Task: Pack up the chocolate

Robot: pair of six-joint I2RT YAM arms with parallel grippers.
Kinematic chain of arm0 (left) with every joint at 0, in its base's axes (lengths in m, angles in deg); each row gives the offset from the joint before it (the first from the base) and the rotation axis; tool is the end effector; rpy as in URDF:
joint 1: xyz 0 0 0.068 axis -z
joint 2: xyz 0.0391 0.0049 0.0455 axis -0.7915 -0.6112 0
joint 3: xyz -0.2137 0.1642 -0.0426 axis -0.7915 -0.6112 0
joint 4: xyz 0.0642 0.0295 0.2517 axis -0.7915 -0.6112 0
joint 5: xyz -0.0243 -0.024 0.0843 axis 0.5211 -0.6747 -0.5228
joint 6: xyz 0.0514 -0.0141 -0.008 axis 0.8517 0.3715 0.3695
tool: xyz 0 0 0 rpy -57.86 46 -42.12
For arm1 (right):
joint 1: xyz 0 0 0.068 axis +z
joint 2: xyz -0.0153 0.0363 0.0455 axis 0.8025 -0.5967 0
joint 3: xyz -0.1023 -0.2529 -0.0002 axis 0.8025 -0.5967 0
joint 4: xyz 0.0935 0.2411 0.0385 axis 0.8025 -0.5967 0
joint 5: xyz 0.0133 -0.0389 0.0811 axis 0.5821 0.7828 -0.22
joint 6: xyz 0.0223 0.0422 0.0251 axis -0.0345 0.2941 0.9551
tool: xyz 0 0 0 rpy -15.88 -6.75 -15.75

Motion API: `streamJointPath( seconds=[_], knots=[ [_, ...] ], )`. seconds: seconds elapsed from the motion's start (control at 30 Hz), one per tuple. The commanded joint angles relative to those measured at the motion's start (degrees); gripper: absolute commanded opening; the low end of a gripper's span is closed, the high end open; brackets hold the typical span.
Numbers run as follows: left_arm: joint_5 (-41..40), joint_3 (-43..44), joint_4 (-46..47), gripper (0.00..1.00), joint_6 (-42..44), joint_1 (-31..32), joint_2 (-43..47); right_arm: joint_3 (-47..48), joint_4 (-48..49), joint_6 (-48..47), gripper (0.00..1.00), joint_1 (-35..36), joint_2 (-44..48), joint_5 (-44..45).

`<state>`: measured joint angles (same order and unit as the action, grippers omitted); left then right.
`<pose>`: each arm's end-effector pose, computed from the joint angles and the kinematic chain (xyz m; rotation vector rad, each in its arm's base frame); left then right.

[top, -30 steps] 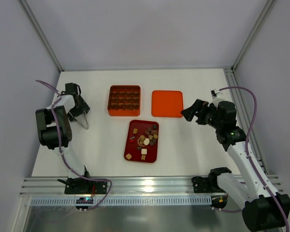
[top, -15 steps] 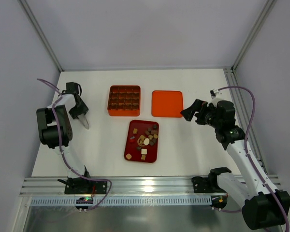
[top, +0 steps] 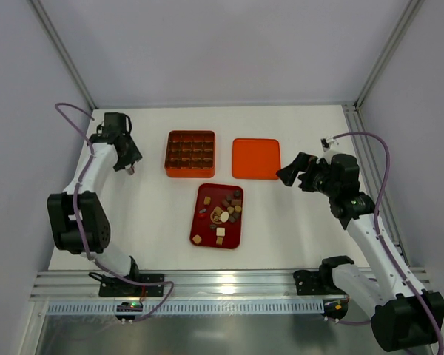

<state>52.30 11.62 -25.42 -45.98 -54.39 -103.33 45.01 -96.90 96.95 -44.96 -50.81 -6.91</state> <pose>0.3459 0.0200 0.2606 -0.7690 2.4439 0.0914 0.1984 0.0409 0.2849 0.0959 2.0582 0.7000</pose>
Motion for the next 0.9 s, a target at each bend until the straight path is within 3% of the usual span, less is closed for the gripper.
streamJointPath(
  seconds=[0.0,0.23,0.53,0.87],
  knots=[
    [-1.17,1.51,-4.63,0.53,0.4,1.36,5.96,3.08,-0.31,-0.89,1.0,0.47,0.84,0.7],
    [-1.09,1.24,-8.59,0.52,0.32,5.75,12.91,3.96,-2.24,-1.5,1.0,0.65,1.37,1.23],
    [-2.84,1.42,-14.3,0.5,-0.12,16.3,21.26,5.28,-5.32,-2.82,1.0,0.82,2.51,2.55],
    [1.63,0.36,-20.27,0.49,-1.44,24.56,30.93,5.37,-7.34,-3.17,1.0,0.91,3.65,5.1]
  ],
)
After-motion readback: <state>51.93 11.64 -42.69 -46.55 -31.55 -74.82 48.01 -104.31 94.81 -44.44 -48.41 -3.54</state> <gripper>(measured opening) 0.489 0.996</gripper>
